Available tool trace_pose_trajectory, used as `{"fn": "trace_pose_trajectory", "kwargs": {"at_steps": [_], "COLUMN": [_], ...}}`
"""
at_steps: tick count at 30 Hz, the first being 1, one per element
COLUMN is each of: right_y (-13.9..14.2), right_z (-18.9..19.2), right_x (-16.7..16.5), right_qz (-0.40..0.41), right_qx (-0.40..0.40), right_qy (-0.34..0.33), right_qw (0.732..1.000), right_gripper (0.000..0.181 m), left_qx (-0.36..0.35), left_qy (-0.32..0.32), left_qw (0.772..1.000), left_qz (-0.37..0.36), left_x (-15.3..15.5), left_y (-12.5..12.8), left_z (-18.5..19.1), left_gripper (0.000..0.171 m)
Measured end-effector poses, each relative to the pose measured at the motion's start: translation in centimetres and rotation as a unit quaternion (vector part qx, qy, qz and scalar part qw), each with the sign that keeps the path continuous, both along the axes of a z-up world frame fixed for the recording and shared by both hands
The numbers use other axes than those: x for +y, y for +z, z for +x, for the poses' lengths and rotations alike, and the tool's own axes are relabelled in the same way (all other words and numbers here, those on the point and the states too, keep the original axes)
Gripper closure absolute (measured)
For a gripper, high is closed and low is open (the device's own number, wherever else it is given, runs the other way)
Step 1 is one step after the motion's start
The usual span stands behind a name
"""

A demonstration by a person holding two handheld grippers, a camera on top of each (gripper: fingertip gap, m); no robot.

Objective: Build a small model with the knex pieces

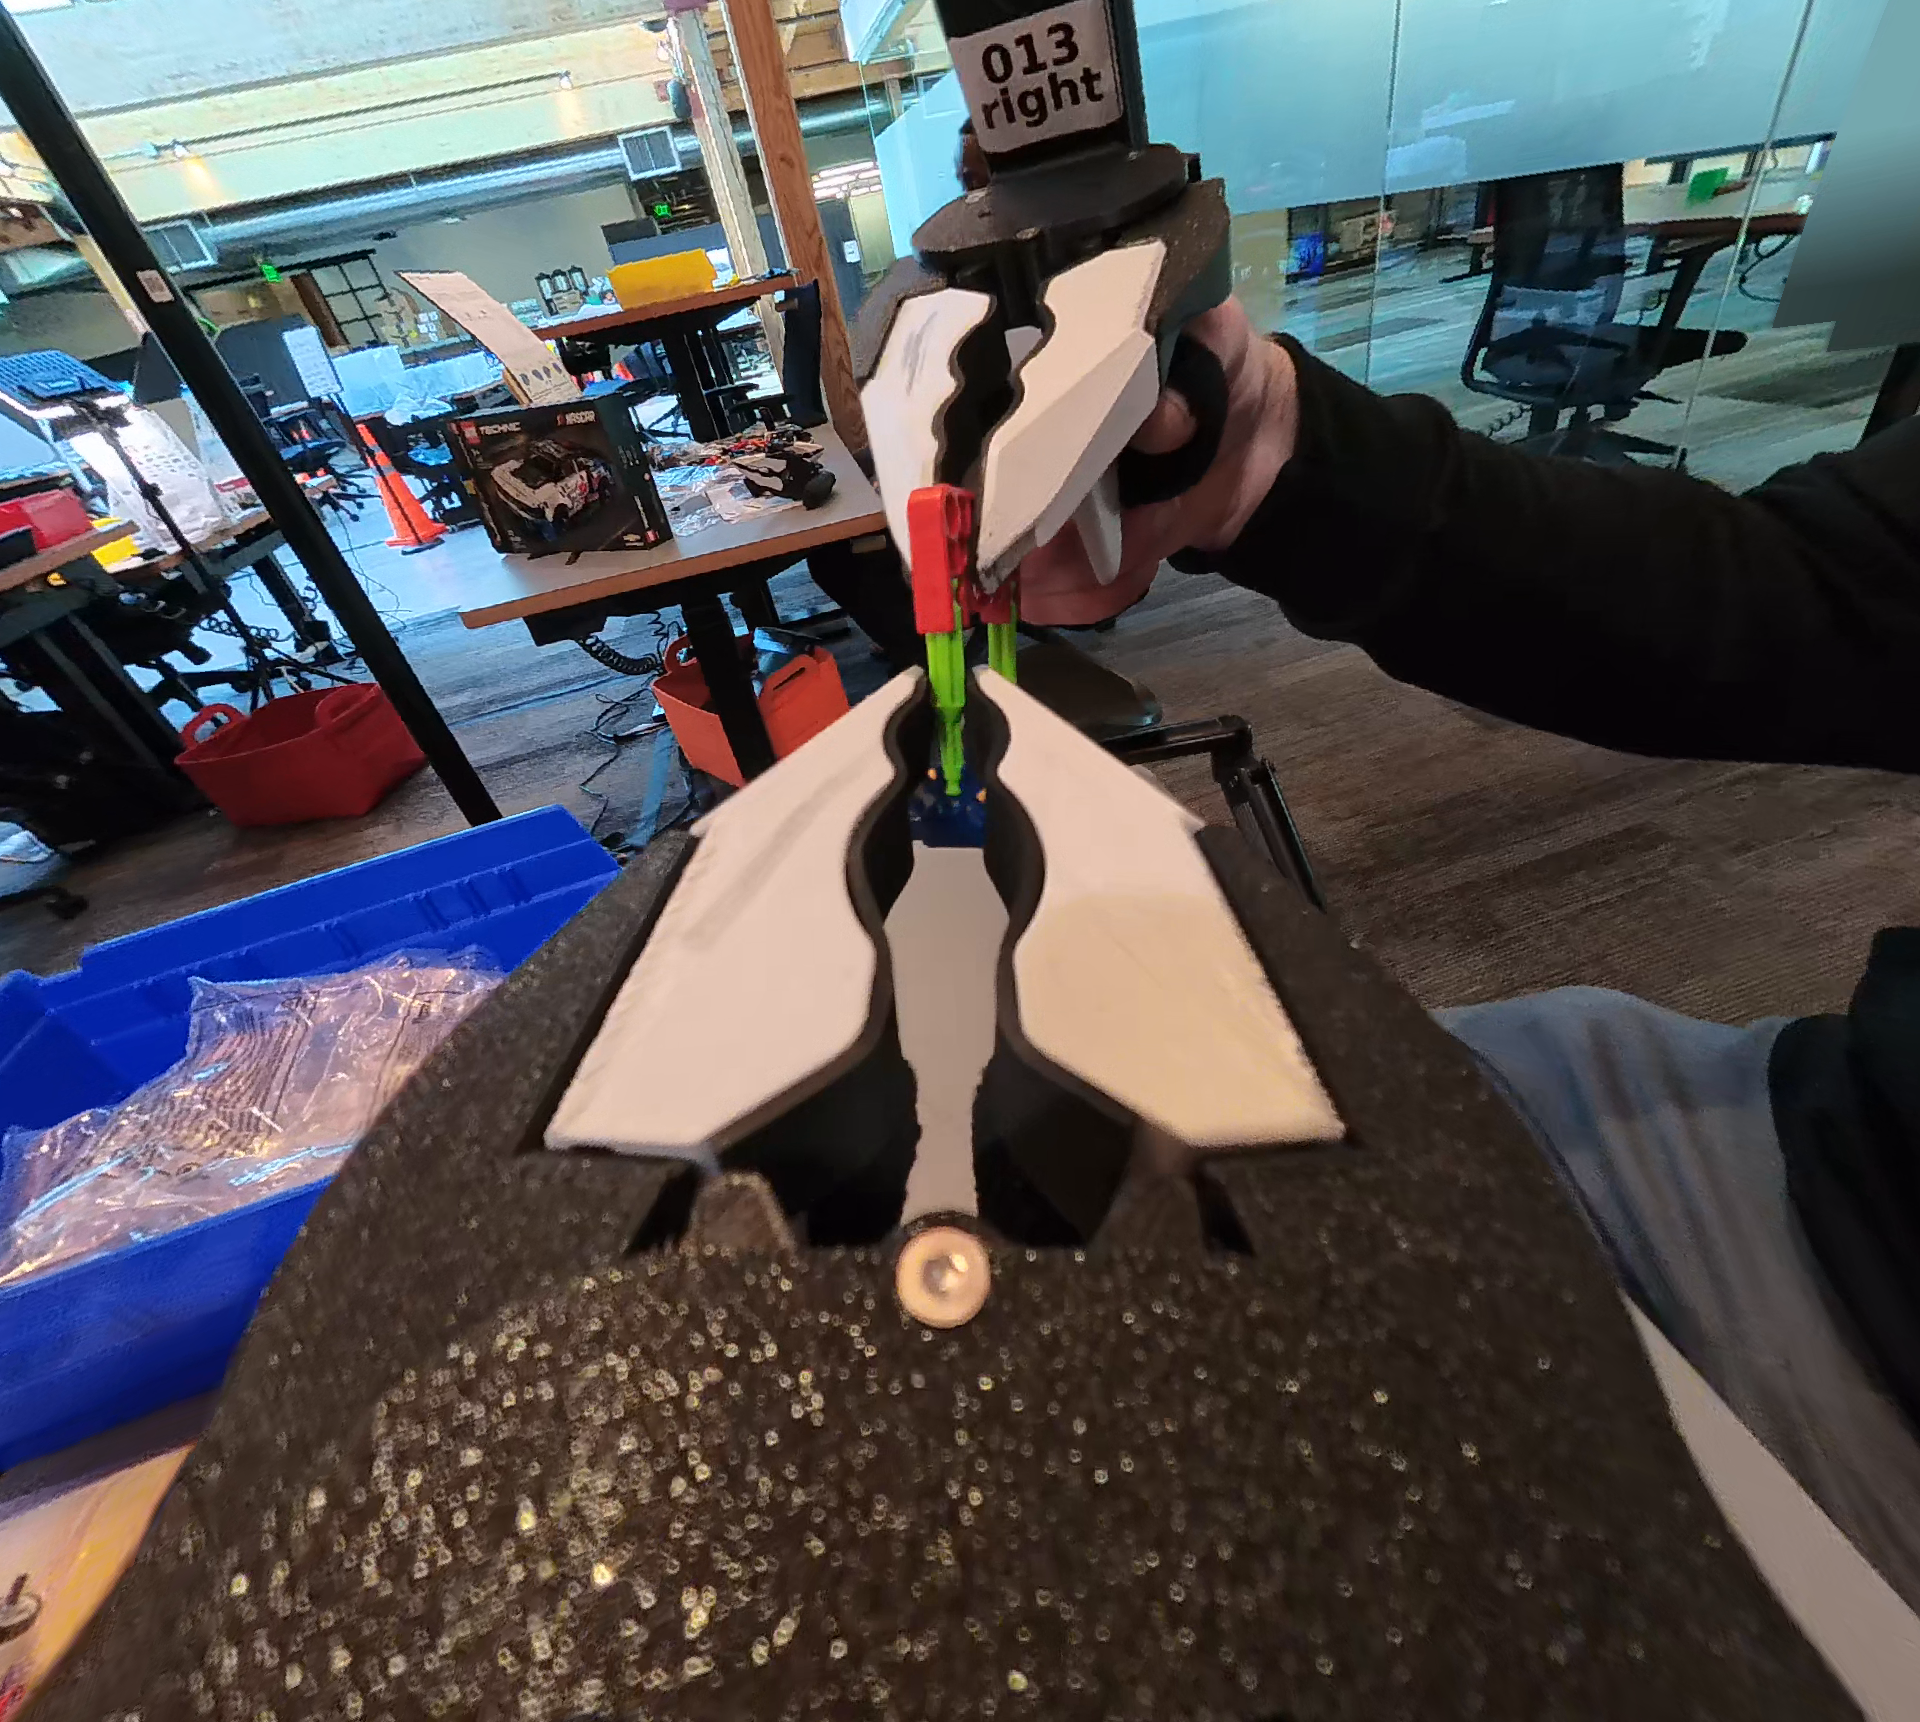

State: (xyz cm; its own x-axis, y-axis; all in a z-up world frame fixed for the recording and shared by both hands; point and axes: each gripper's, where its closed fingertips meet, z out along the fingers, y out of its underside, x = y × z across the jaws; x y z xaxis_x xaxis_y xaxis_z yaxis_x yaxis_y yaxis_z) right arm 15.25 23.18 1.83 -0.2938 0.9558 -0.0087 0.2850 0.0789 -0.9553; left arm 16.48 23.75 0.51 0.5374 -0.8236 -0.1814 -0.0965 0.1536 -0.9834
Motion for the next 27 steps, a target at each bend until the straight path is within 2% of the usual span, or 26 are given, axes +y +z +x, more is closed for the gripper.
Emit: {"fn": "trace_pose_trajectory", "kwargs": {"at_steps": [11,17,27], "right_y": [0.1,-0.2,-0.3], "right_z": [0.6,1.1,1.3], "right_x": [-0.7,-1.0,-0.8], "right_qz": [0.002,-0.011,-0.031], "right_qx": [0.003,0.015,0.029], "right_qy": [0.014,0.024,0.017], "right_qw": [1.0,1.0,0.999], "right_gripper": [0.176,0.176,0.177], "left_qx": [0.042,0.099,0.101], "left_qy": [0.009,0.029,0.033], "left_qw": [0.998,0.993,0.992], "left_qz": [0.041,0.065,0.061], "left_x": [-0.6,-0.9,-0.6], "left_y": [0.0,-0.4,-0.5], "left_z": [0.5,0.9,1.1], "left_gripper": [0.169,0.169,0.169]}}
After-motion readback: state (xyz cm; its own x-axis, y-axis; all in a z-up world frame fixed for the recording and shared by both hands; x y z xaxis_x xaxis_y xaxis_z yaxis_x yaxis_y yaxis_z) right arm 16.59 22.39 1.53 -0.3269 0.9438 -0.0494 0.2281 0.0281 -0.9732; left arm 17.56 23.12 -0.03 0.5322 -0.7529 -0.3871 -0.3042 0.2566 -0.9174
